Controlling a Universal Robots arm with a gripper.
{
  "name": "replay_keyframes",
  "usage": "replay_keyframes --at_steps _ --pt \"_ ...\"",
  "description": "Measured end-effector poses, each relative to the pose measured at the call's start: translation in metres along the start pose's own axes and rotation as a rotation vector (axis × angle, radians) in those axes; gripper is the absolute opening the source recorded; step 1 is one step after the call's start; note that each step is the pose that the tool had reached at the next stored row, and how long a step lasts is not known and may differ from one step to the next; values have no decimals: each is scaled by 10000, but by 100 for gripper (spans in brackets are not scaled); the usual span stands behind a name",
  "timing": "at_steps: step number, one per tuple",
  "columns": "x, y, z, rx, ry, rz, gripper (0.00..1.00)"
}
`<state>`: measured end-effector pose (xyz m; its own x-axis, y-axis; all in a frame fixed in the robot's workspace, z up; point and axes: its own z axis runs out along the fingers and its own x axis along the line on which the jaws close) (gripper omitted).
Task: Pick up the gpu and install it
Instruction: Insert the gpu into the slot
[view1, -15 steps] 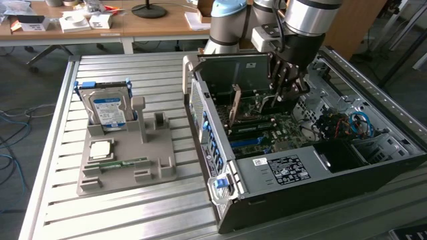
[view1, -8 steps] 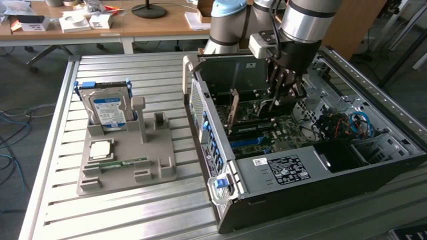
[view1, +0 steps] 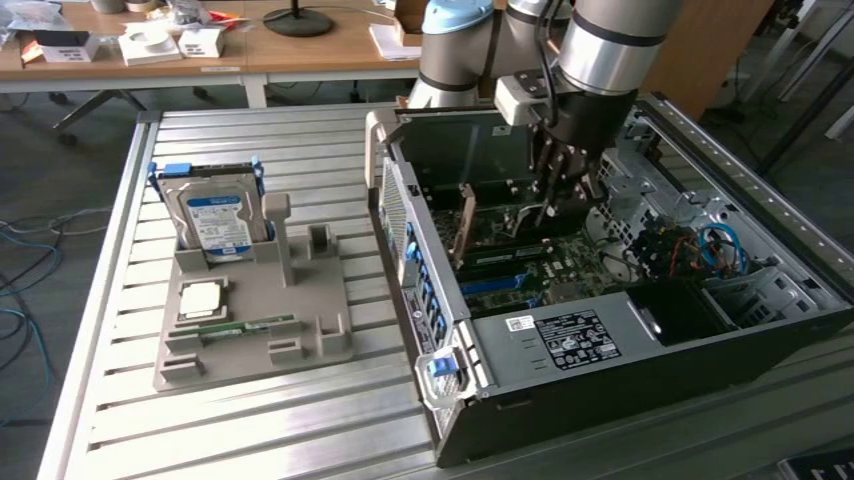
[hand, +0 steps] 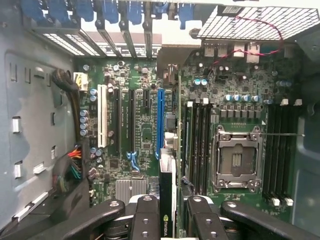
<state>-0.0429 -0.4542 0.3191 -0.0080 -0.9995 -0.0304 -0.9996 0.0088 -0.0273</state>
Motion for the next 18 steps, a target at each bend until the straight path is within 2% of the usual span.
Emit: replay_keyframes --at_steps 8,18 --pt "4 11 137 0 -2 -1 26" --pt "7 39 140 0 0 -1 26"
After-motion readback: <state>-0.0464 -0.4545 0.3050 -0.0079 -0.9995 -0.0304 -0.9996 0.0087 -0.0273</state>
